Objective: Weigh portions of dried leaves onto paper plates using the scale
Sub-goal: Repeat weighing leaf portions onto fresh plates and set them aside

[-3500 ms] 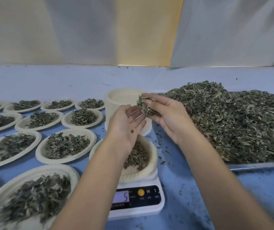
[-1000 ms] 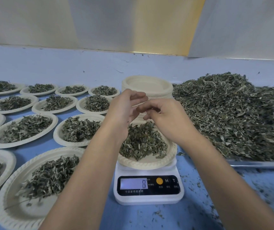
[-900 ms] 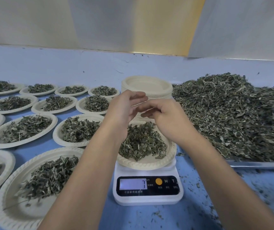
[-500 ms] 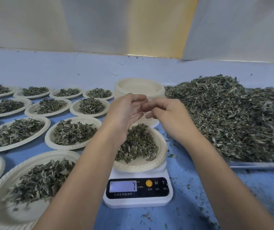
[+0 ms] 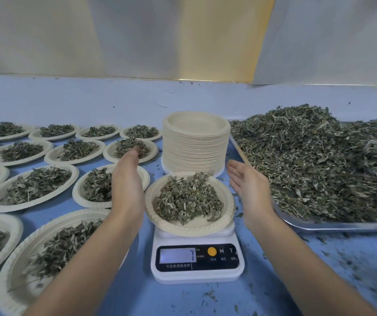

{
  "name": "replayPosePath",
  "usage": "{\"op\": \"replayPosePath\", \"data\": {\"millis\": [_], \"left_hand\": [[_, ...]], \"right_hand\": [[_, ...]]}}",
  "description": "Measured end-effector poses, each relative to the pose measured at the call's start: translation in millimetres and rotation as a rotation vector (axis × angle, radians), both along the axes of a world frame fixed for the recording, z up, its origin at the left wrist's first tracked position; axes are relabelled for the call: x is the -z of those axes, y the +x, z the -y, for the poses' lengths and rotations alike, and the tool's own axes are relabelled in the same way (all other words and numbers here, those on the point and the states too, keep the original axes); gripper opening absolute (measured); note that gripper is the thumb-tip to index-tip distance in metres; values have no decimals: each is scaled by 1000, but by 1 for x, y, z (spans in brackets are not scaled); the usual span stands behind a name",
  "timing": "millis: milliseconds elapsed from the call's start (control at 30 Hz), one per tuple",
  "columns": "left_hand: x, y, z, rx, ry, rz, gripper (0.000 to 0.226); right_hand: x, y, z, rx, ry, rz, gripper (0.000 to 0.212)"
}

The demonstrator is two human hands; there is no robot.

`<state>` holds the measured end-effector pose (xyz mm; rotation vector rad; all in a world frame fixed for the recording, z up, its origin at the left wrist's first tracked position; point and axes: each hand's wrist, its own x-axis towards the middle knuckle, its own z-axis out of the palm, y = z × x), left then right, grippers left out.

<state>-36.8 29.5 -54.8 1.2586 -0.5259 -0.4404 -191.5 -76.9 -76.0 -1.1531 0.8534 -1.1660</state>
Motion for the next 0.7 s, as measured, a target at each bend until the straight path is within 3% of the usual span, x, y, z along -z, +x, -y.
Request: {"op": "replayPosePath", "data": {"millis": [233, 700], "left_hand": [[8, -3, -4, 99, -39, -259, 40], [6, -1, 0, 85, -33, -314, 37]], "right_hand": [[3, 6, -9, -14, 50, -12, 24], [1, 8, -12, -21, -8, -6, 27]]}}
